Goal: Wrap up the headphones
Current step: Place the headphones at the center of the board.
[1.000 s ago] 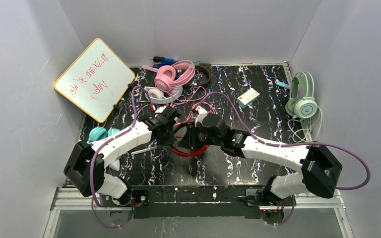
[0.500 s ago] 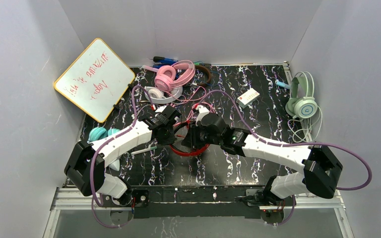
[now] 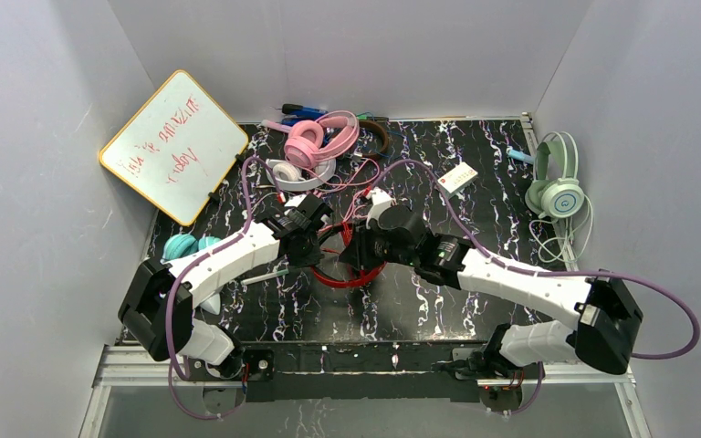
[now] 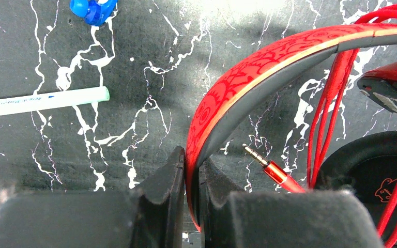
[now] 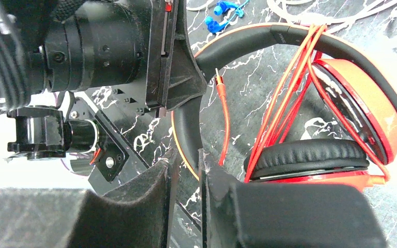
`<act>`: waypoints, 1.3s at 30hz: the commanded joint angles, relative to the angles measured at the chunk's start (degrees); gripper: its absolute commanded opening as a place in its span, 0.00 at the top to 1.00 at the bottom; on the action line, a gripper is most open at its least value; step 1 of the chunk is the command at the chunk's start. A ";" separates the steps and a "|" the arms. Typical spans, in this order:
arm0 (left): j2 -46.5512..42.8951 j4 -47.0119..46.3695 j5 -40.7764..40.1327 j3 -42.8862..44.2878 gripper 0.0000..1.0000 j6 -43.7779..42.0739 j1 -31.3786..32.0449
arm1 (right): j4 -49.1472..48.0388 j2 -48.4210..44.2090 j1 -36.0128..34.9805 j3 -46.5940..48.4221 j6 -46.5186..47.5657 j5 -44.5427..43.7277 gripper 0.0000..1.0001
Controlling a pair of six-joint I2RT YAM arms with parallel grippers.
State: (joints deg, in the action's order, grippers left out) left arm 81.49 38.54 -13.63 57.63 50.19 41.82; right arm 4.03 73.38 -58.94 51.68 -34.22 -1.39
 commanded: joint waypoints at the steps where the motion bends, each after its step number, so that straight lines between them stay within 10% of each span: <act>1: -2.39 0.17 -1.05 1.99 1.00 1.33 -0.62 | 0.81 -2.67 0.09 2.35 1.67 -1.55 0.70; 22: 0.51 -1.50 1.14 0.04 1.00 -4.19 0.19 | 17.13 -9.78 1.55 4.97 6.63 -13.43 0.66; 39: -1.82 -7.25 -4.03 -9.34 1.00 -0.17 6.54 | 20.85 -13.31 9.37 2.07 6.49 -6.29 0.63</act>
State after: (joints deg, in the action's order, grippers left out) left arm 83.66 34.13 -14.81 50.26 47.81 47.35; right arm 25.63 61.45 -50.04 54.46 -28.10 -8.93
